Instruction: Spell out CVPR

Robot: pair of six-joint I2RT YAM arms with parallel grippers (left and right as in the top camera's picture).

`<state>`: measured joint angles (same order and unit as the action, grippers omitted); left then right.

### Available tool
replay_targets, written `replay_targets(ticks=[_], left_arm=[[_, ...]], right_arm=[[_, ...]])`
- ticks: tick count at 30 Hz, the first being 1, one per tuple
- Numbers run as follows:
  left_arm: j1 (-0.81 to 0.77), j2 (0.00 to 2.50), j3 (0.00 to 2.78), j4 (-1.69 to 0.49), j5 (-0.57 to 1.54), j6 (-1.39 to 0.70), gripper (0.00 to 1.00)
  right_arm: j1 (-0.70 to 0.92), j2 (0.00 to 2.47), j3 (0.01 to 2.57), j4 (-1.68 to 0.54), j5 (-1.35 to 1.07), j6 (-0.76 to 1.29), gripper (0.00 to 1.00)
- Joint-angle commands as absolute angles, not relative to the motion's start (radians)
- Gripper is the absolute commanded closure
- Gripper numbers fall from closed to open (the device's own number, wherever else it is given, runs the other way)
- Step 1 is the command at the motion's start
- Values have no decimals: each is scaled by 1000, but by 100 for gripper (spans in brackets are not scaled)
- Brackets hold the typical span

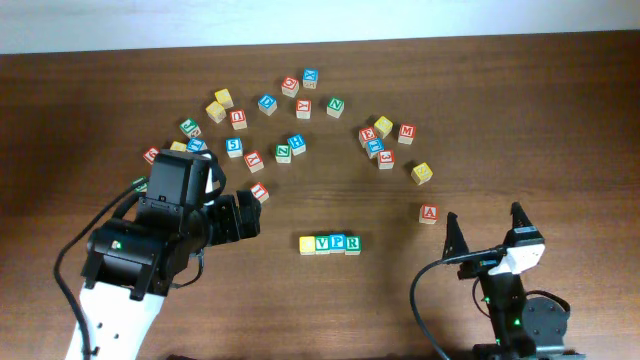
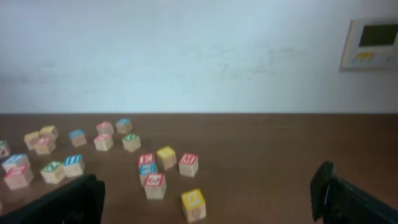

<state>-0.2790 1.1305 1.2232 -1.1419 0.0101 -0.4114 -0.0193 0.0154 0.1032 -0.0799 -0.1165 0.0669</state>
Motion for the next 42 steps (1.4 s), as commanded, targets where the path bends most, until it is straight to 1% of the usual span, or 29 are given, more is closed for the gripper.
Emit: replay_targets(ticks=[1, 6, 9, 30, 33, 35, 36, 37, 38, 40, 42], left_arm=[[-277, 1133, 1230, -1142, -1, -410, 1], [-277, 1133, 1230, -1142, -1, -410, 1], [-277, 1133, 1230, -1142, -1, -410, 1], [-277, 1133, 1230, -1142, -1, -410, 1], [-276, 1137, 1230, -1205, -11, -410, 1], [-211, 1122, 1227, -1153, -6, -410, 1], [-139, 1077, 1201, -1103, 30, -408, 1], [-88, 1024, 1146, -1069, 55, -371, 1], [-47, 948, 1053, -1012, 91, -290, 1], [-33, 844, 932, -904, 103, -239, 1], [-33, 720, 775, -729, 160, -214, 1]], right_arm=[[-27, 3, 44, -25, -104, 60, 2], [-27, 3, 6, -10, -100, 59, 1], [-27, 3, 6, -71, -108, 60, 2], [-21, 4, 6, -70, -112, 60, 2], [-21, 4, 6, -70, -112, 60, 2], [-21, 4, 6, -70, -112, 60, 2], [-21, 3, 6, -70, -112, 60, 2], [-21, 4, 6, -70, -112, 60, 2], [-21, 3, 6, -70, -112, 60, 2], [-21, 4, 6, -70, -112, 60, 2], [-21, 4, 6, -70, -112, 60, 2]])
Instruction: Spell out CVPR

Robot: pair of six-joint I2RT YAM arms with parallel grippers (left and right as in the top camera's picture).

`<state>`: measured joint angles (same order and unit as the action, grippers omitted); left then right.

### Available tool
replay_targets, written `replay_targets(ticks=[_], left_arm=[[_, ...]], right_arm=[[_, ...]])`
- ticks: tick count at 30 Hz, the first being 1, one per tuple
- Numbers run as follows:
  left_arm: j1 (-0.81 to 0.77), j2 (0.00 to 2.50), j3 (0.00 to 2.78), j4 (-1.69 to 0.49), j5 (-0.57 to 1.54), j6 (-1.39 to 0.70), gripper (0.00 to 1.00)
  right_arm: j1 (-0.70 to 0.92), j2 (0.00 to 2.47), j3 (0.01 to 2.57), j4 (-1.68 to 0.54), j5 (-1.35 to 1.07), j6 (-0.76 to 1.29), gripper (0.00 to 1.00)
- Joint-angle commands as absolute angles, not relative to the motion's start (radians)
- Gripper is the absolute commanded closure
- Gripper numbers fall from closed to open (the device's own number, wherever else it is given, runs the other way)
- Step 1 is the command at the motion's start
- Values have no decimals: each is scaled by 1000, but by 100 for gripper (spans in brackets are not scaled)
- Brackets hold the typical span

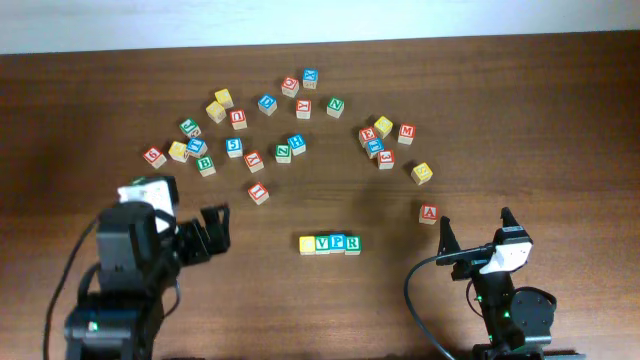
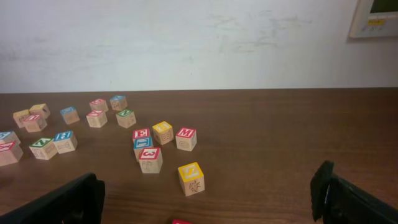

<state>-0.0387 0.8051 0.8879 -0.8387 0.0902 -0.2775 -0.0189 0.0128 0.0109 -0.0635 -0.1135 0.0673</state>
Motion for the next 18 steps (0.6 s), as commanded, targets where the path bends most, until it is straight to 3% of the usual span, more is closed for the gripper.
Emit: replay_targets(ticks=[1, 5, 8, 18], left_arm=[[-33, 637, 681, -625, 184, -210, 1], [-33, 310, 301, -238, 258, -121, 1], [-30, 183, 166, -102, 287, -35, 1], [40, 5, 8, -61, 197, -36, 1]], right_arm=[[-21, 4, 6, -70, -112, 60, 2], [-21, 3, 6, -70, -112, 60, 2], [-21, 3, 6, -70, -112, 60, 1], [-21, 3, 6, -70, -112, 60, 2]])
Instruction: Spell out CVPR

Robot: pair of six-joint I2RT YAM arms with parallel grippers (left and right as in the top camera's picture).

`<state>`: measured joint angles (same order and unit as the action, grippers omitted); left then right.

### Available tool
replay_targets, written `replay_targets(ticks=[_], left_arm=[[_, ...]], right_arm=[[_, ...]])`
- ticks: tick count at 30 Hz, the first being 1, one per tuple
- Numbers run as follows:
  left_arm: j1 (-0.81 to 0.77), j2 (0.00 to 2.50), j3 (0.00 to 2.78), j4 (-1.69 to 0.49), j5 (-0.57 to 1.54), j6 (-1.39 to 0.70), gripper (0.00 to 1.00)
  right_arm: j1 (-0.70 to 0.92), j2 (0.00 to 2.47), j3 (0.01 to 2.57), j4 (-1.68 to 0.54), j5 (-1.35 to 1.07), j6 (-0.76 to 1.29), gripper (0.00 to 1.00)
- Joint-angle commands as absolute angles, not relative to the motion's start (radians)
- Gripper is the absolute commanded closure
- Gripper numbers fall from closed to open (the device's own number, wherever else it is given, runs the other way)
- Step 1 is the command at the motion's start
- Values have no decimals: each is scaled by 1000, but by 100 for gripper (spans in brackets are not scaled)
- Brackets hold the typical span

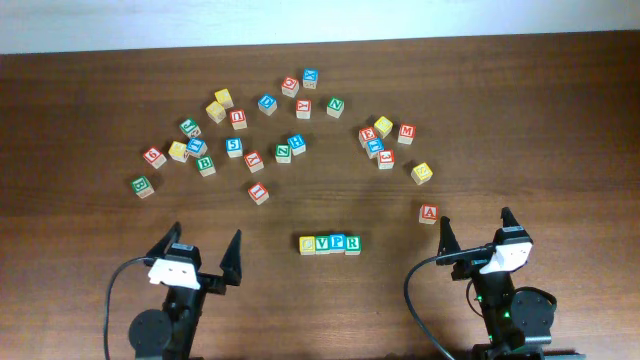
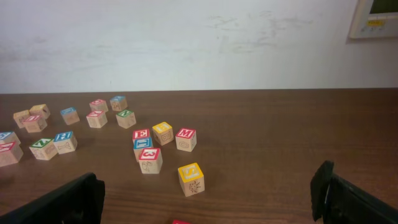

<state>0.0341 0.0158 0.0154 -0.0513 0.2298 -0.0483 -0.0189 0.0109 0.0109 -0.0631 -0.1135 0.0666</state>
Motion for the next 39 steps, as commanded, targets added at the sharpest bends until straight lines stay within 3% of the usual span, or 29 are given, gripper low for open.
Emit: replay_targets(ticks=[1, 5, 39], left_arm=[[40, 5, 8, -65, 164, -36, 1], [44, 5, 8, -83, 14, -36, 1], [49, 5, 8, -83, 3, 16, 1]], right_arm=[[-21, 3, 6, -70, -112, 60, 2], [-21, 4, 6, -70, -112, 60, 2], [-21, 3, 6, -78, -54, 51, 2]])
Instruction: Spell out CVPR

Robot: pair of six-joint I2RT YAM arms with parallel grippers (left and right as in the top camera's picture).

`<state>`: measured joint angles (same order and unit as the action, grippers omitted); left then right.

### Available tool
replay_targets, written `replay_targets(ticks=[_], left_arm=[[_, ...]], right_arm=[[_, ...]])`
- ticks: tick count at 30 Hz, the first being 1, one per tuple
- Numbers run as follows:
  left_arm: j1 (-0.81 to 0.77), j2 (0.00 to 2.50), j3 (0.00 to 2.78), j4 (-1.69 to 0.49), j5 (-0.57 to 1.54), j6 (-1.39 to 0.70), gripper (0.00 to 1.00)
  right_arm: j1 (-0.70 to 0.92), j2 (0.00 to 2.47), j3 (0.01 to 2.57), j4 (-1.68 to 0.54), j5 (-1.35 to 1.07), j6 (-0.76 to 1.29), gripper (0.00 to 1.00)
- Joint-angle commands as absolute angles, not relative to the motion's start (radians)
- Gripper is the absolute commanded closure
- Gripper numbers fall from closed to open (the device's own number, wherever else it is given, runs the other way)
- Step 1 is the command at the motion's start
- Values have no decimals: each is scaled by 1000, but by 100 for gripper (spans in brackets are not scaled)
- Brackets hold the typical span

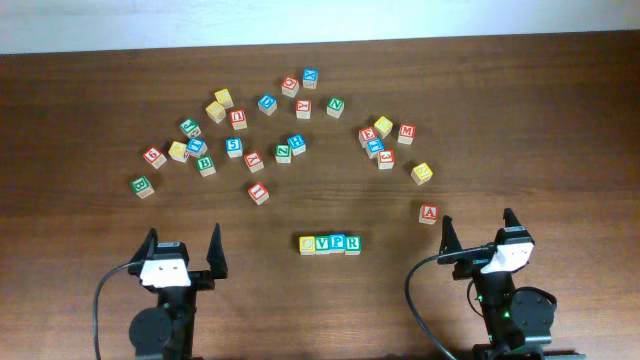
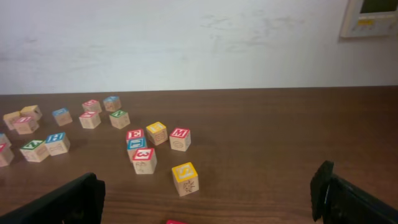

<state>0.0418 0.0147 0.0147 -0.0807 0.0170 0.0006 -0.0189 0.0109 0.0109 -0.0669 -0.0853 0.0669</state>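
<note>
Four letter blocks stand side by side in a row (image 1: 330, 244) at the table's front middle, reading C, V, P, R from left to right. My left gripper (image 1: 182, 243) is parked at the front left, open and empty, well left of the row. At the front right my right gripper (image 1: 478, 230) is also open and empty; in the right wrist view its fingers (image 2: 62, 202) frame bare table. The row is out of the right wrist view.
Several loose letter blocks lie scattered across the back half of the table (image 1: 560, 120). A red A block (image 1: 429, 213) sits just ahead of the right gripper, a yellow block (image 1: 422, 173) (image 2: 185, 178) beyond it. A cluster with E and M blocks (image 2: 155, 138) lies further back.
The left gripper has shifted slightly left and squared up at its parked spot. The right wrist view has turned a little to the right. The block row is unchanged.
The CVPR row stood complete at every moment. At first the left arm reached over the table's left side, open and empty; then it was drawn back toward the front, and later folded at the front left. The right arm lowered slightly and stayed parked, open.
</note>
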Motion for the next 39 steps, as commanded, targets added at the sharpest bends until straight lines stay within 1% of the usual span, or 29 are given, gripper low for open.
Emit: replay_targets(ticks=[1, 2, 39], left_arm=[[49, 5, 8, -83, 3, 16, 1], [49, 5, 8, -83, 3, 16, 1], [49, 5, 8, -83, 3, 16, 1]], right_arm=[[-21, 3, 6, -78, -56, 29, 2], [-21, 3, 6, -78, -55, 7, 2], [-21, 3, 6, -75, -52, 7, 2]])
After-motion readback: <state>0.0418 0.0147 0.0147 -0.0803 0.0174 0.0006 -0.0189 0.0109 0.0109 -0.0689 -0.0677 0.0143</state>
